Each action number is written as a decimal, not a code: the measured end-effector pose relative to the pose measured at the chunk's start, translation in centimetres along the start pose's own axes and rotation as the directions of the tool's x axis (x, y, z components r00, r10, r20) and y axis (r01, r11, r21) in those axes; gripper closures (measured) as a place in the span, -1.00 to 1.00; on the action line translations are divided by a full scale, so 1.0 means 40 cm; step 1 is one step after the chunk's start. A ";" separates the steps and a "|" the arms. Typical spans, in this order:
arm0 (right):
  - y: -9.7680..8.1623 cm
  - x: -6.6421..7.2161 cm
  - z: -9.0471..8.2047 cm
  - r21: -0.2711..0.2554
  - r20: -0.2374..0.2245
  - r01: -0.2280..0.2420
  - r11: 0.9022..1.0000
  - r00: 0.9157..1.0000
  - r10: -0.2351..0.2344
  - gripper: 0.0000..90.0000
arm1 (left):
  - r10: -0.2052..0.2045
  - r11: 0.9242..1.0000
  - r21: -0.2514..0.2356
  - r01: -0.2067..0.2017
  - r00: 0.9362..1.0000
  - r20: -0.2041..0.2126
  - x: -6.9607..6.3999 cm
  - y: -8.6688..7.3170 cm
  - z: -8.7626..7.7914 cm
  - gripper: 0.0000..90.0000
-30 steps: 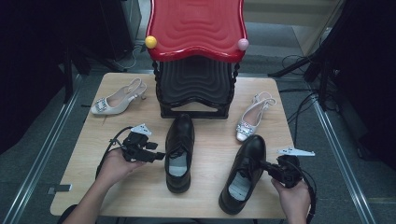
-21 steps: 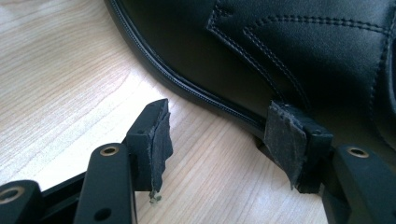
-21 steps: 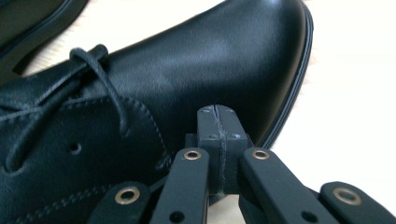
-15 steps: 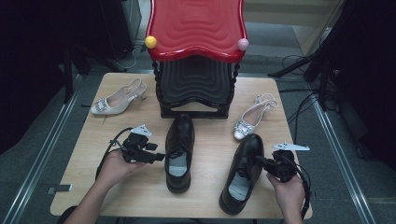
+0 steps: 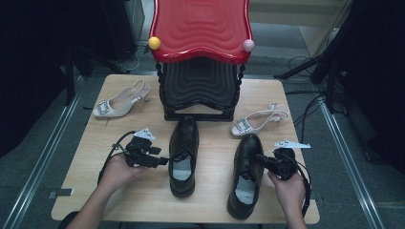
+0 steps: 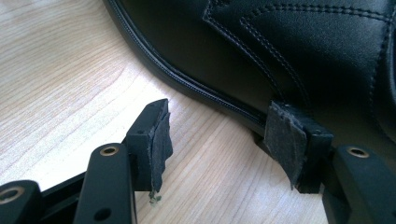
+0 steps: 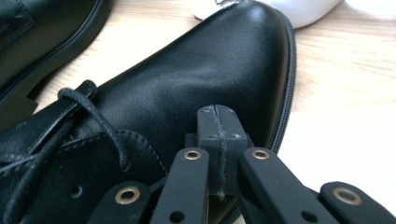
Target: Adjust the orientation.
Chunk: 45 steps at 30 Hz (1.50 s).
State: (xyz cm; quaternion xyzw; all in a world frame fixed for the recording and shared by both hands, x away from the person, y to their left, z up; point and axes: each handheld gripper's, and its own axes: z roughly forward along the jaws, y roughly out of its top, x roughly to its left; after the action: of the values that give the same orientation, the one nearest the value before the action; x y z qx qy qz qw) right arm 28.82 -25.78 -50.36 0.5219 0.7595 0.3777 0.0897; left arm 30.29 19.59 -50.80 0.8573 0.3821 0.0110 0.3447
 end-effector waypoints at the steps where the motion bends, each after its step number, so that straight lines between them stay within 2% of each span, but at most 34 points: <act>1: 0.003 0.002 0.004 -0.002 -0.002 0.002 1.000 1.000 -0.002 1.00 | -0.003 1.000 -0.002 0.003 1.000 0.001 0.000 0.000 0.000 -0.10; 7: 0.024 0.013 0.027 -0.011 0.006 0.017 1.000 1.000 -0.017 1.00 | -0.001 1.000 -0.001 0.001 1.000 0.000 0.000 -0.001 0.000 -0.10; 11: 0.042 0.015 0.046 -0.010 -0.015 0.006 1.000 1.000 -0.006 1.00 | -0.004 1.000 -0.002 0.004 1.000 0.002 0.000 -0.002 0.000 -0.10; 16: 0.065 0.034 0.074 -0.009 -0.011 0.039 0.999 0.999 -0.039 1.00 | 0.000 1.000 0.000 0.000 1.000 0.002 0.002 -0.003 -0.001 -0.10; 18: 0.072 0.038 0.085 -0.013 -0.025 0.044 0.999 0.999 -0.044 1.00 | -0.001 1.000 0.000 0.001 1.000 0.003 0.003 -0.003 -0.001 -0.10; 21: 0.081 0.038 0.084 -0.005 -0.019 0.050 0.999 0.999 -0.050 1.00 | -0.005 1.000 0.001 0.005 1.000 0.003 0.002 -0.005 -0.001 -0.10; 24: 0.085 0.029 0.068 -0.005 -0.051 0.022 1.000 0.998 -0.022 1.00 | -0.005 1.000 0.000 0.005 1.000 0.001 0.004 -0.006 -0.004 -0.10; 28: 0.086 0.042 0.025 0.018 -0.078 0.041 0.999 0.996 -0.040 0.93 | -0.011 1.000 -0.008 0.011 1.000 0.002 0.007 -0.007 -0.008 -0.10; 34: 0.073 0.074 -0.063 0.015 -0.083 0.063 0.998 0.995 -0.062 0.80 | -0.007 1.000 -0.005 0.007 1.000 0.001 0.007 -0.007 -0.008 -0.10; 38: 0.064 0.092 -0.106 0.008 -0.084 0.078 0.997 0.994 -0.077 0.72 | -0.007 1.000 -0.003 0.007 1.000 0.002 0.008 -0.006 -0.009 -0.10; 41: 0.053 0.112 -0.128 0.018 -0.095 0.091 0.996 0.992 -0.089 0.70 | -0.009 1.000 -0.003 0.009 1.000 0.003 0.010 -0.003 -0.006 -0.10; 43: 0.045 0.124 -0.134 0.040 -0.083 0.110 0.993 0.991 -0.106 0.55 | -0.006 1.000 -0.003 0.006 1.000 0.005 0.010 -0.001 -0.005 -0.10; 45: 0.035 0.134 -0.138 0.066 -0.066 0.122 0.990 0.991 -0.117 0.50 | -0.004 1.000 -0.006 0.004 1.000 0.009 0.010 0.002 -0.003 -0.10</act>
State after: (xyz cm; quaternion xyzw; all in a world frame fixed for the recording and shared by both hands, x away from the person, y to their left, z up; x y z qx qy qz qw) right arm 24.57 -23.58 -44.20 0.4664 0.8047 0.3607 0.0702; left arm 30.62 19.90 -50.76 0.8555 0.3823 0.0076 0.3490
